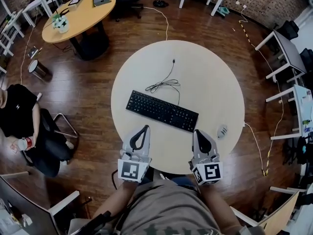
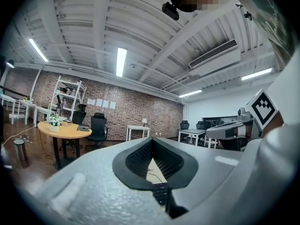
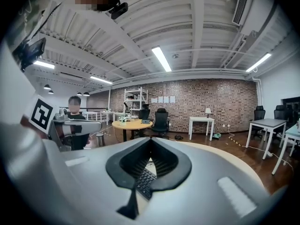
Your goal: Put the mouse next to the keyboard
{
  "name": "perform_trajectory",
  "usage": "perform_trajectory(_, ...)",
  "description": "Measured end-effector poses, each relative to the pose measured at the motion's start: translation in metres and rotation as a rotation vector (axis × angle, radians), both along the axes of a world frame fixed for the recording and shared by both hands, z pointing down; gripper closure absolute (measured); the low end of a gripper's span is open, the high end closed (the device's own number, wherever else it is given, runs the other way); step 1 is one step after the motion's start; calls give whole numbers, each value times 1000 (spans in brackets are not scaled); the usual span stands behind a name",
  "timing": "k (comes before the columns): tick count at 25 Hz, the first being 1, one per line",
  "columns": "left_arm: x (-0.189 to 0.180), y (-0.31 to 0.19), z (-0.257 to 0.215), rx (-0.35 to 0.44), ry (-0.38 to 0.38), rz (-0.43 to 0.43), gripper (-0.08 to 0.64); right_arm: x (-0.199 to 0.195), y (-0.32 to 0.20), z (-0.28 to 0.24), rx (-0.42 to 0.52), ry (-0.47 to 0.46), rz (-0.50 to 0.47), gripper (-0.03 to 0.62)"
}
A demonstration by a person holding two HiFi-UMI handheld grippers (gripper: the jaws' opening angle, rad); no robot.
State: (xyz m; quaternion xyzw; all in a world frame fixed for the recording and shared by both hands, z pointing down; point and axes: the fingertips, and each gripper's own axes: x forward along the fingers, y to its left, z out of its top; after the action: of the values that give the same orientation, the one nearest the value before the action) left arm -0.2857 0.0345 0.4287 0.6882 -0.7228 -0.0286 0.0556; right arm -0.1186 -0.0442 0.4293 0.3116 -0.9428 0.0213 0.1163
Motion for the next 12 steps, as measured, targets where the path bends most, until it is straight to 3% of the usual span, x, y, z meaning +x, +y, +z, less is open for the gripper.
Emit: perform_trajectory(12,-30,25,13,-11,-7,26,560,-10,28,5,27,22,37,588)
